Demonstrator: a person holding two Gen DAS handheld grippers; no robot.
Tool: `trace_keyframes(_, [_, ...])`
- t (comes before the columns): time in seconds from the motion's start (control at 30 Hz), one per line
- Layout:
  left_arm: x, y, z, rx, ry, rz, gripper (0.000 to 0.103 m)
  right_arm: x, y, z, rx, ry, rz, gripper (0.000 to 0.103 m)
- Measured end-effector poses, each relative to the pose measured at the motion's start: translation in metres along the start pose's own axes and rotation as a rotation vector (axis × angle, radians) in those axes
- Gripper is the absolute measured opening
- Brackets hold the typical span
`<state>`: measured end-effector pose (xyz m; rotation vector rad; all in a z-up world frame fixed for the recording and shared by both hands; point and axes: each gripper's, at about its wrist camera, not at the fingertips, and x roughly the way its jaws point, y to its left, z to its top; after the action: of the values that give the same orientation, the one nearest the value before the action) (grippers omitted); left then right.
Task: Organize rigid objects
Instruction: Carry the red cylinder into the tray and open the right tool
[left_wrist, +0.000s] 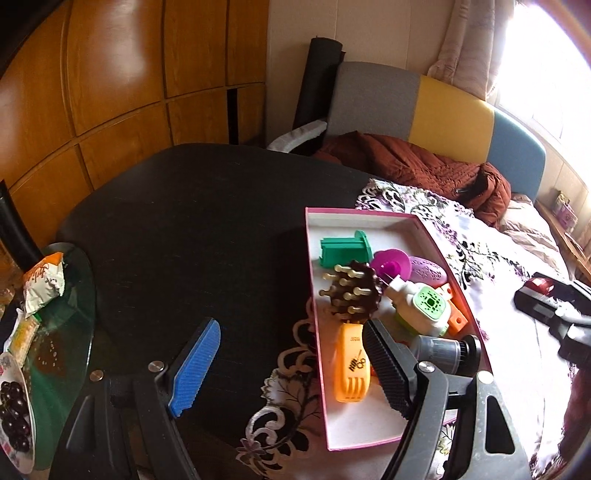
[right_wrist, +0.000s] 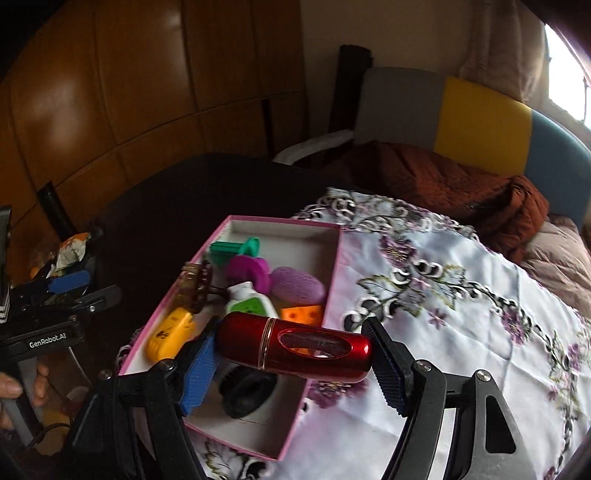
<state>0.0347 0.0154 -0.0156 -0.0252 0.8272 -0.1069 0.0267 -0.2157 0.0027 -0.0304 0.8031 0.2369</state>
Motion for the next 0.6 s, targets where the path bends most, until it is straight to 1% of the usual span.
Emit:
trace_keyframes(0.1, [-0.002, 0.007, 0.000, -0.012, -0.003, 0.010, 0.081, 0.015, 0.023, 0.000, -0.040, 0.018, 0.038, 0.075])
trace_keyframes(0.2, [-0.002, 0.013, 0.000, -0.028, 0.000, 0.015, 0.081, 0.024, 0.039, -0.002, -0.077, 0.039, 0.058, 0.075])
trace_keyframes(0.47, [0.004, 0.029, -0.001, -0.090, 0.020, 0.010, 0.081, 0.041, 0.065, -0.008, -0.205, 0.111, 0.128, 0.075])
trace_keyframes(0.6, [0.006, 0.037, -0.002, -0.119, 0.028, 0.008, 0.081, 0.055, 0.075, -0.007, -0.283, 0.156, 0.145, 0.075])
